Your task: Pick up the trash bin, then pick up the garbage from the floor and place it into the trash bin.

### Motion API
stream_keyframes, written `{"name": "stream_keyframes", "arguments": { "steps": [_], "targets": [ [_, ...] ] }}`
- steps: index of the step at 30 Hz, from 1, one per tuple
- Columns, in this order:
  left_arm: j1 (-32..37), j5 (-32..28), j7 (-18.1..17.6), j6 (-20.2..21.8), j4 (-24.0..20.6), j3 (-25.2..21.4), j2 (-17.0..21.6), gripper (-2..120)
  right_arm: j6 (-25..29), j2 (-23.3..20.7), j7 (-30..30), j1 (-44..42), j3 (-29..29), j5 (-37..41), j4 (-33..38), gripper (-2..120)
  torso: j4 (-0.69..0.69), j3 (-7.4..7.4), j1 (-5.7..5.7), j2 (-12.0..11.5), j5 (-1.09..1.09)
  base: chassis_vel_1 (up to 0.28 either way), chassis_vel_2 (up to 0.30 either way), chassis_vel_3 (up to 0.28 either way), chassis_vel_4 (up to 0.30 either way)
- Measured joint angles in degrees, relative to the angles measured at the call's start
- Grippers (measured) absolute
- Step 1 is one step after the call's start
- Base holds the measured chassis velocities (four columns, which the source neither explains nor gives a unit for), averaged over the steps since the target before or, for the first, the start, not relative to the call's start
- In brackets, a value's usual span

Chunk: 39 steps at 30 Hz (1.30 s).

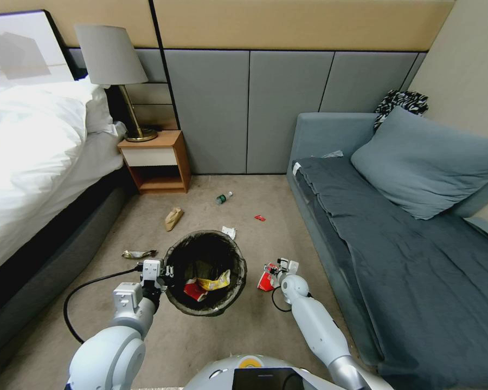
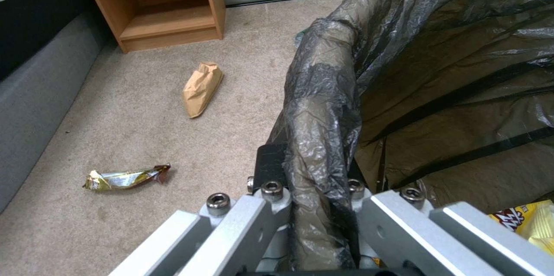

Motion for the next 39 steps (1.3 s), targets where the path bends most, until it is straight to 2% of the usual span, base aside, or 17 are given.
{"name": "stream_keyframes", "arguments": {
  "steps": [7,10,12,14,15,18,21,24,25,28,30,32,35,39],
  "targets": [
    [-0.3,0.0,0.0,0.0,0.6,0.2,-0.1,1,0.3,0.4,0.2,0.2,0.1,-0.5,-1.4,99,0.0,0.0,0.0,0.0,0.0,0.0,0.0,0.0,0.0],
    [-0.3,0.0,0.1,0.0,0.8,0.3,0.0,1,0.5,0.6,0.2,0.2,0.1,-1.0,-2.1,89,0.0,0.0,0.0,0.0,0.0,0.0,0.0,0.0,0.0],
    [-0.3,0.0,0.1,0.0,0.8,0.3,0.0,1,0.6,0.7,0.2,0.2,0.1,-1.0,-2.1,87,0.0,0.0,0.0,0.0,0.0,0.0,0.0,0.0,0.0],
    [-0.4,0.0,0.1,-0.1,1.0,0.2,0.1,1,0.7,0.8,0.2,0.1,0.2,-1.3,-2.4,74,0.0,0.0,0.0,0.0,0.0,0.0,0.0,0.0,0.0],
    [-0.4,0.0,0.1,-0.1,1.0,0.2,0.1,1,0.7,0.8,0.2,0.1,0.2,-1.3,-2.4,74,0.0,0.0,0.0,0.0,0.0,0.0,0.0,0.0,0.0],
    [-0.4,0.0,0.1,-0.1,1.1,0.3,0.1,1,0.9,1.0,0.2,-0.1,0.2,-1.7,-2.7,58,0.0,0.0,0.0,0.0,0.0,0.0,0.0,0.0,0.0],
    [-0.4,0.0,0.1,-0.1,1.2,0.3,0.0,1,1.0,1.1,0.1,-0.1,0.2,-1.8,-2.8,52,0.0,0.0,0.0,0.0,0.0,0.0,0.0,0.0,0.0],
    [-0.3,0.0,0.1,-0.1,1.2,0.4,-0.1,1,1.3,1.2,0.0,-0.3,0.3,-2.0,-3.0,36,0.0,0.0,0.0,0.0,0.0,0.0,0.0,0.0,0.0],
    [-0.3,0.0,0.1,-0.1,1.2,0.4,-0.1,1,1.3,1.2,0.0,-0.3,0.3,-2.0,-3.0,36,0.0,0.0,0.0,0.0,0.0,0.0,0.0,0.0,0.0],
    [-0.2,0.1,0.1,-0.1,1.2,0.4,-0.1,1,1.4,1.4,0.0,-0.5,0.3,-2.0,-3.1,22,-0.01,0.0,0.0,0.0,-0.01,0.0,0.0,0.0,0.0],
    [-0.2,0.1,0.1,-0.1,1.2,0.3,-0.1,1,1.5,1.5,-0.1,-0.5,0.3,-2.0,-3.2,19,0.0,0.0,0.0,0.0,0.0,0.0,0.0,0.0,0.0],
    [-0.2,0.1,0.1,-0.2,1.1,0.3,0.0,1,1.7,1.5,-0.1,-0.6,0.3,-2.0,-3.2,7,0.01,0.0,0.0,0.0,0.01,0.0,0.0,0.0,0.0],
    [-0.2,0.2,0.1,-0.2,1.1,0.3,0.0,1,1.7,1.5,-0.1,-0.8,0.3,-2.0,-3.1,0,0.0,0.0,0.0,0.0,0.0,0.0,0.0,0.0,0.0],
    [-0.3,0.2,0.1,-0.2,1.2,0.5,0.0,1,1.8,1.5,-0.1,-1.0,0.3,-2.2,-2.7,0,0.0,0.0,0.0,0.0,0.0,0.0,0.0,0.0,0.0]
  ]
}}
